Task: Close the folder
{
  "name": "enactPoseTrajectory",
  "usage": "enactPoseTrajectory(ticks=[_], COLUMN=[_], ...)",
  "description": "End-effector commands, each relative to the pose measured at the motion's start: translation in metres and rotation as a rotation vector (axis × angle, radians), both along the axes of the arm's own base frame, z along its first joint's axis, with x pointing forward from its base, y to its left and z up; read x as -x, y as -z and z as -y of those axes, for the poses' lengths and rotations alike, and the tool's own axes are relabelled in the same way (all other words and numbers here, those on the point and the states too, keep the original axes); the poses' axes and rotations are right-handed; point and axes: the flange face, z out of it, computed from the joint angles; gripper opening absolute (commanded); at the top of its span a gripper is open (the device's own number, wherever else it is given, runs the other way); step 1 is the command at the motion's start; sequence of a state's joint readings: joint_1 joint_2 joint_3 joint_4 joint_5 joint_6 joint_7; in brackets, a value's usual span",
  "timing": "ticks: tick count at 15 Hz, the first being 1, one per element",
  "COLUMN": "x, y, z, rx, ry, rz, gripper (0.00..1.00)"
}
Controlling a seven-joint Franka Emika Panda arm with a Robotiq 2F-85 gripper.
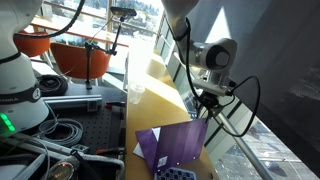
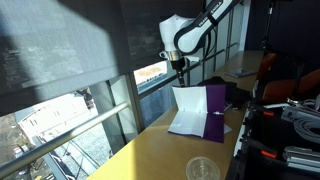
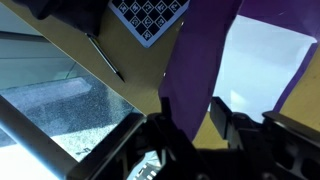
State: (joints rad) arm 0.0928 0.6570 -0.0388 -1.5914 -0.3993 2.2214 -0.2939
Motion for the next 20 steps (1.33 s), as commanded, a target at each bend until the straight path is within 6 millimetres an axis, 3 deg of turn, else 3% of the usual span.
enactPoseTrajectory(ticks=[1, 4, 10, 12, 14, 20], x=[-0.005, -0.007, 0.019, 0.039, 0.072, 0.154], y=[-0.024, -0.035, -0.061, -0.077, -0.090, -0.106], z=[0.002, 0.003, 0.021, 0.025, 0.018, -0.028], rx=[0.002, -0.023, -0.165, -0.179, -0.186, -0.196], ry=[0.038, 0.076, 0.355, 0.466, 0.575, 0.527], rz=[0.062, 0.083, 0.096, 0.112, 0.115, 0.229], gripper=[0.77, 1.00, 1.00, 1.00, 1.00, 1.00])
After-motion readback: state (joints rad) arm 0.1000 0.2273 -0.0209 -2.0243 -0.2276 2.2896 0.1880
